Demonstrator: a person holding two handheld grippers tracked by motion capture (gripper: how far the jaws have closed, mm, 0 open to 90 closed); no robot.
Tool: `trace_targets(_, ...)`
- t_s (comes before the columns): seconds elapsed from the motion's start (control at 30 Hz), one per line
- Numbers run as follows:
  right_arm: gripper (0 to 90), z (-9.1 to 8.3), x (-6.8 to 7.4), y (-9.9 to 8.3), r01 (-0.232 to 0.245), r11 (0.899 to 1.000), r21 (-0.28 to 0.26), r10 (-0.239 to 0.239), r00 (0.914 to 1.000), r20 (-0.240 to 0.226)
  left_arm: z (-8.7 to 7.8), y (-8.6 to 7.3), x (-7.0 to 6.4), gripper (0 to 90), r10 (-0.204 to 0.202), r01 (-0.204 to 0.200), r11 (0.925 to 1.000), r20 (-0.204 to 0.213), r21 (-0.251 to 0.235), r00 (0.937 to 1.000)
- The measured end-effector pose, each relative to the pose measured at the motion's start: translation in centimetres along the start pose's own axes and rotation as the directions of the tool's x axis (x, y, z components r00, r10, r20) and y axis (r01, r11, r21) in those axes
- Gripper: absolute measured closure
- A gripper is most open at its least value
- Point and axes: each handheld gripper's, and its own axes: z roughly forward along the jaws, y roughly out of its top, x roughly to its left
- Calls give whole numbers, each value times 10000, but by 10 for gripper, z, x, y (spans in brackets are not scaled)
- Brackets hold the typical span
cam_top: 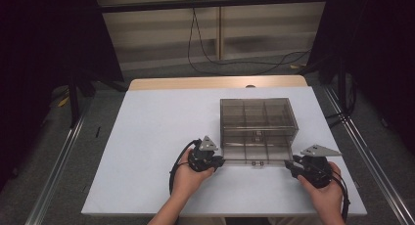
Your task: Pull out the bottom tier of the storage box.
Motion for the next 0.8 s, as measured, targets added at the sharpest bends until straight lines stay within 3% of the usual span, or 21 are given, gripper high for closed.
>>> trace_targets(0.8, 602, -6, 1, -6, 163, 9999, 53, -162, 9998, -134, -5, -2, -5, 811, 154, -156, 9998, 217, 86, 9996)
